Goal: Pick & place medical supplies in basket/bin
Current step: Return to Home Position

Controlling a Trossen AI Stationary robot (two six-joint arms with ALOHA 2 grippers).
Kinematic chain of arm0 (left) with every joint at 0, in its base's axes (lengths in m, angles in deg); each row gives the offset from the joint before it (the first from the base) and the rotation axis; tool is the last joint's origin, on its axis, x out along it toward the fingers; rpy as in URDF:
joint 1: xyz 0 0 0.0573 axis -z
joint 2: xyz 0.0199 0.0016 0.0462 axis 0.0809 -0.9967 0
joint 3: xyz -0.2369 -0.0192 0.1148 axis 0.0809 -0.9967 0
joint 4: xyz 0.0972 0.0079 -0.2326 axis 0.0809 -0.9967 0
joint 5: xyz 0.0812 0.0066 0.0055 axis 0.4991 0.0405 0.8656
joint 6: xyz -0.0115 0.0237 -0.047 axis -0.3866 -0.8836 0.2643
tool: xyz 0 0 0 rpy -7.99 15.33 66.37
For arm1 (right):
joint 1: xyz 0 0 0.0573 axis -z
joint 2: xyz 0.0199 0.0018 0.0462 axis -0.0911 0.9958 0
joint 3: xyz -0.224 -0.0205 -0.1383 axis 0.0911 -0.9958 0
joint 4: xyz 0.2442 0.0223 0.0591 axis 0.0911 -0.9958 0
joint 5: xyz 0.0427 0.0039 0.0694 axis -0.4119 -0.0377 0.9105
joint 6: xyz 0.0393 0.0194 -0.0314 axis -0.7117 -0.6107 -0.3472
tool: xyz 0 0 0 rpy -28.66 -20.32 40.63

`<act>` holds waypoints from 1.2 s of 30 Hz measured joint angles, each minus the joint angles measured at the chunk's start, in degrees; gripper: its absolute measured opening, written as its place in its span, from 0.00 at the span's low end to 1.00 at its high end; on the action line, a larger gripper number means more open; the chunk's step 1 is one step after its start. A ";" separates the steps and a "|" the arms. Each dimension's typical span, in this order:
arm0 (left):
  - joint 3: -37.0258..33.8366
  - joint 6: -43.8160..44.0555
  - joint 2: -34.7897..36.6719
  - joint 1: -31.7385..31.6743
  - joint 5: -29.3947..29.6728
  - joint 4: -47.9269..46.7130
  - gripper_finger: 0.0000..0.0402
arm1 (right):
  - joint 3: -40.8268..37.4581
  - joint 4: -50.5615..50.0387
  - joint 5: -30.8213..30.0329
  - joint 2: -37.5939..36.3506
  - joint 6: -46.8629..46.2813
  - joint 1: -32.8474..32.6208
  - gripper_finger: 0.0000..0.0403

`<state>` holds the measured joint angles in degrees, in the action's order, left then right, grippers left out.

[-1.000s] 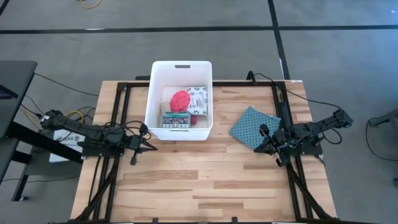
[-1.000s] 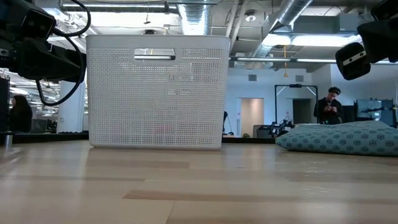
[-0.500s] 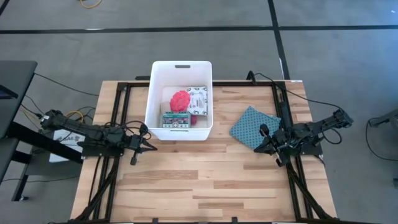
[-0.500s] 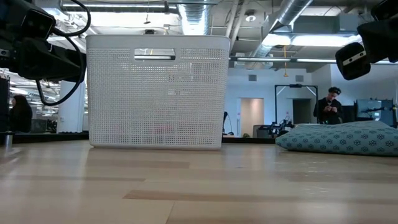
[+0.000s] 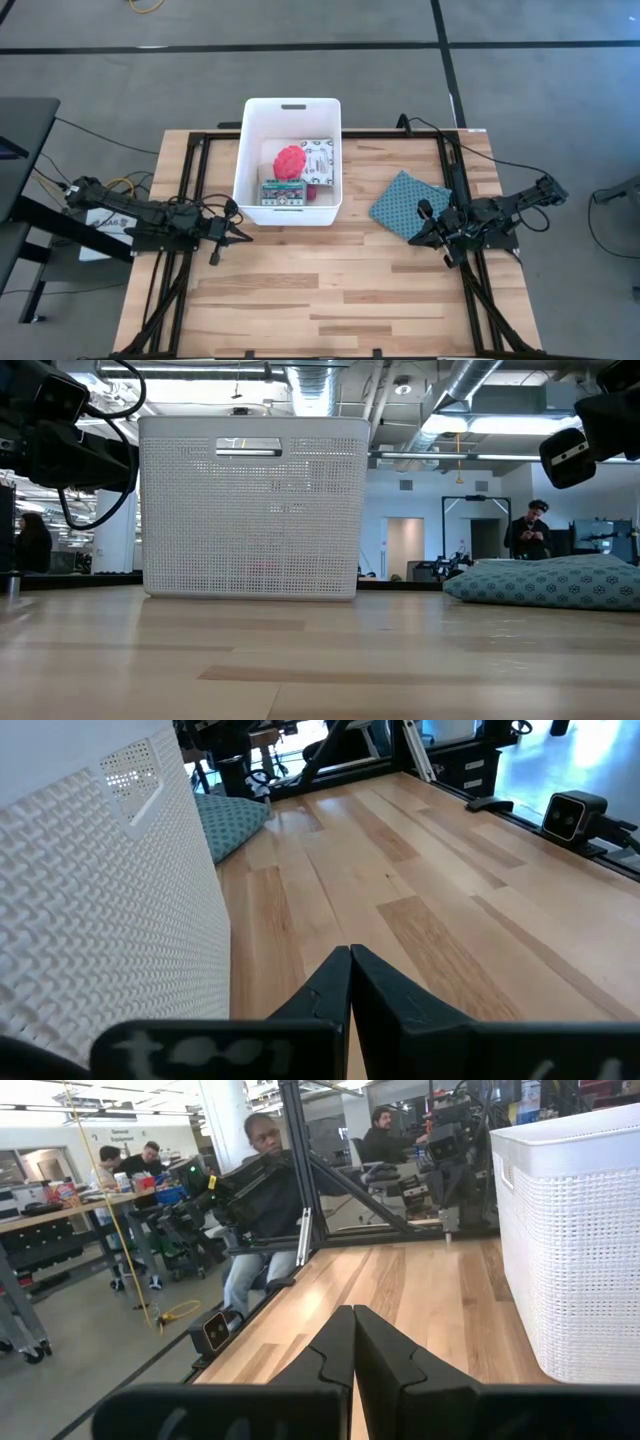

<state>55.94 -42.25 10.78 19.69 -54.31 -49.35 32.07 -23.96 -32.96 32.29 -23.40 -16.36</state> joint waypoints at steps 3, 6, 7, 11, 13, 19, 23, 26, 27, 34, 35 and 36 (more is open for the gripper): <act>-0.01 0.48 0.02 0.01 0.01 0.00 0.00 | 0.00 0.00 0.02 0.02 0.00 -0.02 0.00; -0.02 0.34 0.00 -0.01 0.00 0.00 0.00 | 0.01 0.00 0.00 0.02 0.00 0.00 0.00; 0.00 0.19 -0.01 0.01 -0.02 0.00 0.00 | 0.01 0.00 0.02 0.00 0.00 -0.01 0.00; 0.00 0.38 -0.01 0.02 -0.02 0.00 0.00 | 0.00 0.00 0.02 0.02 0.00 -0.02 0.00; 0.00 0.54 0.00 0.02 -0.02 0.02 0.00 | 0.00 0.00 0.02 0.00 0.00 0.00 0.00; -0.02 0.72 0.01 0.02 -0.01 0.01 0.00 | 0.01 0.00 0.02 0.01 0.00 0.00 0.00; 0.00 0.43 0.01 0.02 -0.01 0.00 0.00 | 0.02 0.00 0.02 0.02 0.00 -0.02 0.00; 0.00 0.54 0.01 0.02 0.01 0.00 0.00 | 0.02 0.00 0.00 0.02 0.00 0.00 0.00; -0.01 0.62 0.01 0.01 -0.01 0.00 0.00 | 0.01 0.00 0.01 0.00 0.00 0.00 0.00; -0.01 0.58 0.02 0.02 -0.01 0.01 0.00 | 0.00 0.00 0.02 0.00 0.00 0.00 0.00; 0.00 0.44 0.00 0.02 0.00 0.01 0.00 | 0.02 0.00 0.02 0.02 0.00 0.00 0.00; -0.01 0.24 -0.01 0.02 -0.02 0.00 0.00 | 0.02 0.00 0.02 0.01 0.00 -0.01 0.00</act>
<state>55.93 -42.00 10.78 19.71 -54.33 -49.35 32.09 -23.96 -32.95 32.30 -23.40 -16.37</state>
